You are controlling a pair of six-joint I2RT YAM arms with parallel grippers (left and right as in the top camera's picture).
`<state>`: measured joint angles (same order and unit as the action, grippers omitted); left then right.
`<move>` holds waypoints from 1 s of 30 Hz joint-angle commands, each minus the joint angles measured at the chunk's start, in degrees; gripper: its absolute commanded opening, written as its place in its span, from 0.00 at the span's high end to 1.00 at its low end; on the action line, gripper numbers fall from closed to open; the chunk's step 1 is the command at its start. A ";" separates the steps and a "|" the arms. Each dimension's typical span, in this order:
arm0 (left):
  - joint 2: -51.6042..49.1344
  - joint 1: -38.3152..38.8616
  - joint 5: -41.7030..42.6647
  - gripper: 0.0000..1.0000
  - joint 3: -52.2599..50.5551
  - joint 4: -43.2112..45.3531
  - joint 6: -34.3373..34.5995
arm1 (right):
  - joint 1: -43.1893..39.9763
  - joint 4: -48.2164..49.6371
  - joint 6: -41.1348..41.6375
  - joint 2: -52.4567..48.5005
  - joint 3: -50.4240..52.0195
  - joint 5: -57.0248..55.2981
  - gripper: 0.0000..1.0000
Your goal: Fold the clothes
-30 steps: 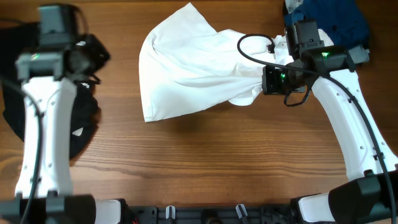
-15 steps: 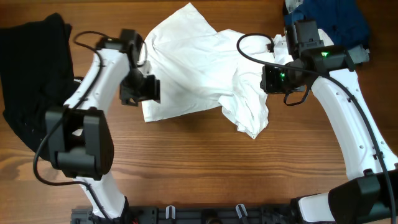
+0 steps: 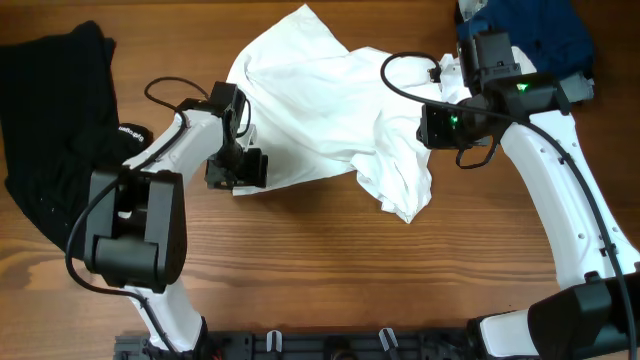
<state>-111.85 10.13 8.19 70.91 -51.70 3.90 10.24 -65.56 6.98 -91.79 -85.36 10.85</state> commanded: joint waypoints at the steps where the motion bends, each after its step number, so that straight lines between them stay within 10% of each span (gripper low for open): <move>1: -0.98 0.24 -0.39 0.35 -4.00 4.33 0.37 | 0.04 0.13 -0.35 -0.68 -1.31 -0.26 0.73; 9: -0.98 2.29 -0.31 0.96 -7.37 4.11 3.04 | 0.07 -0.20 -0.26 -0.68 -1.29 -0.26 0.72; 30: 23.91 -7.74 -1.84 0.96 2.82 4.39 13.20 | 10.75 12.33 13.29 -2.19 24.02 -0.44 0.41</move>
<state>-92.55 4.58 7.16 71.64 -49.06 14.15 20.86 -56.53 15.03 -92.05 -64.47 12.82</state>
